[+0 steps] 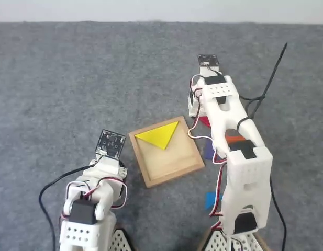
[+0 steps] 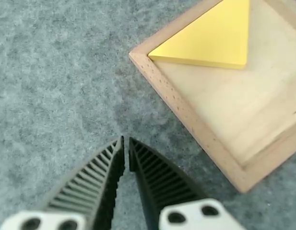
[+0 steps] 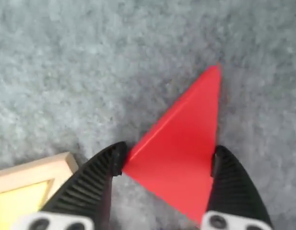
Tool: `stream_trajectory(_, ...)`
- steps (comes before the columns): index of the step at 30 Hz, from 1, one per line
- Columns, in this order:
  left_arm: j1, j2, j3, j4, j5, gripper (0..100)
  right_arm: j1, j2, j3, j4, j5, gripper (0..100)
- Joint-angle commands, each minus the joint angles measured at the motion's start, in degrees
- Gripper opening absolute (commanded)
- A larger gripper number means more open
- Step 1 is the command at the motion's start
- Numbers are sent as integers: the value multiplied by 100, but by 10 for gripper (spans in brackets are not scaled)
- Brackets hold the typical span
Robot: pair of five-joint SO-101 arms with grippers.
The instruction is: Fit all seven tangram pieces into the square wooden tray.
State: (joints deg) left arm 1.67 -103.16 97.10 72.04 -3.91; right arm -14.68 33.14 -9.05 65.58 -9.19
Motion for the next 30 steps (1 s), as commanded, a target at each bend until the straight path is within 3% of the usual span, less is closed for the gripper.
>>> stream_trajectory(1,-35,-105,-57,26,-9,19,-31,-655,88,198,-79,171)
stream_trajectory(15,-35,-105,-57,26,-9,19,-330,-3705,2963,-857,220,165)
stream_trajectory(22,-35,-105,-57,26,-9,19,-971,-4418,3604,-848,352,165)
stream_trajectory(27,-35,-105,-57,26,-9,19,-374,-4409,3288,-813,396,179)
stream_trajectory(30,-35,-105,-57,26,-9,19,-180,-4286,2989,-629,818,254)
